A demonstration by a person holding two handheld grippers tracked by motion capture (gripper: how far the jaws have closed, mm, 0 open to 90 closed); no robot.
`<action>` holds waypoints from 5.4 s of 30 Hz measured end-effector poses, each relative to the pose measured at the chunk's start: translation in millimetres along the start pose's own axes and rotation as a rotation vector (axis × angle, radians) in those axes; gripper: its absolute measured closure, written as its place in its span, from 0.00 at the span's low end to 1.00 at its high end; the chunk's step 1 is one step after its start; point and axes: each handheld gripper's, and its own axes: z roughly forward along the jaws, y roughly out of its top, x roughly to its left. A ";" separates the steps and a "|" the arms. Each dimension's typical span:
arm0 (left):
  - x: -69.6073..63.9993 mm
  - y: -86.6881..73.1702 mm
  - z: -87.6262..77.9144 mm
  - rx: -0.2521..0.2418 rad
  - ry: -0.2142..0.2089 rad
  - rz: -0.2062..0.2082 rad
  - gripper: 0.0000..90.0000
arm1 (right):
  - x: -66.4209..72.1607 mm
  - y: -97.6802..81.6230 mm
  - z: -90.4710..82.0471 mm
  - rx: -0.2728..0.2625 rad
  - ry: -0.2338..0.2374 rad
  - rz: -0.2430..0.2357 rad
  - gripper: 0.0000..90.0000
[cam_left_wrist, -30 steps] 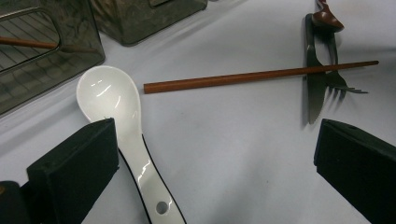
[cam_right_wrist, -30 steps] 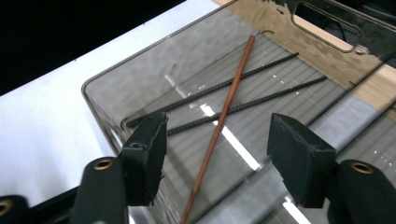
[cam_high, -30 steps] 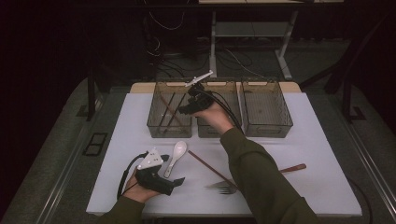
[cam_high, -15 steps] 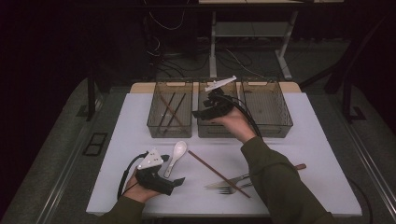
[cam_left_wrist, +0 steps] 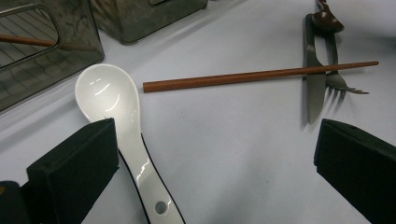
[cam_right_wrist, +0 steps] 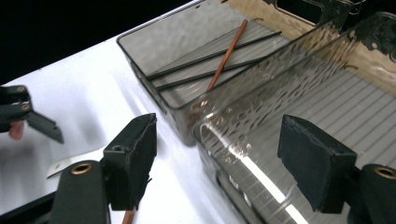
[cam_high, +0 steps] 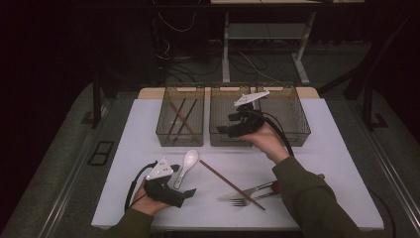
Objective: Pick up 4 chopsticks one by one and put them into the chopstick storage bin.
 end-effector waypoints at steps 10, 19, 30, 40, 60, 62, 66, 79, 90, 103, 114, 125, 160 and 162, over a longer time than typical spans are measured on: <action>-0.2 0.1 0.1 0.004 0.000 0.003 0.00 | 4.3 -26.6 -18.0 -0.013 0.019 -0.004 0.31; -0.3 0.1 0.3 0.006 0.000 0.005 0.00 | 7.5 -55.8 -30.7 -0.007 0.020 0.003 0.31; -0.1 0.0 0.2 0.006 0.001 0.006 0.00 | 11.6 -79.2 -47.8 -0.003 0.012 0.010 0.32; -0.5 0.3 0.3 0.005 0.002 0.007 0.00 | 22.9 -106.2 -60.9 0.028 0.025 0.009 0.37; -0.8 0.2 0.3 0.007 0.008 0.010 0.00 | 53.5 -137.4 -54.8 0.111 0.067 -0.003 0.67; -0.8 0.2 0.3 0.007 0.007 0.010 0.00 | 56.2 -137.8 -50.8 0.122 0.076 -0.010 0.69; -1.1 0.1 0.9 0.007 0.006 0.009 0.00 | 61.1 -138.0 -44.4 0.136 0.092 -0.018 0.74; -1.1 -0.1 1.2 0.011 0.005 0.010 0.00 | 69.6 -137.4 -20.2 0.179 0.107 -0.025 0.83; -1.1 -0.1 1.1 0.010 0.004 0.011 0.00 | 70.4 -139.4 -11.6 0.211 0.085 -0.034 0.88; -1.3 0.0 1.2 0.012 0.005 0.012 0.00 | 70.5 -139.2 -11.3 0.220 0.065 -0.035 0.93; -1.4 0.0 1.2 0.012 0.004 0.013 0.00 | 68.6 -137.7 -14.4 0.217 0.061 -0.037 0.94; -1.4 -0.1 1.3 0.013 0.002 0.014 0.00 | 65.3 -134.2 -23.3 0.192 0.068 -0.043 0.94; -1.8 -0.1 1.7 0.017 -0.003 0.017 0.00 | 47.2 -116.5 -54.0 0.081 0.058 -0.007 0.94; -1.9 -0.1 1.9 0.016 -0.003 0.016 0.00 | 45.8 -114.8 -54.8 0.075 0.056 -0.007 0.94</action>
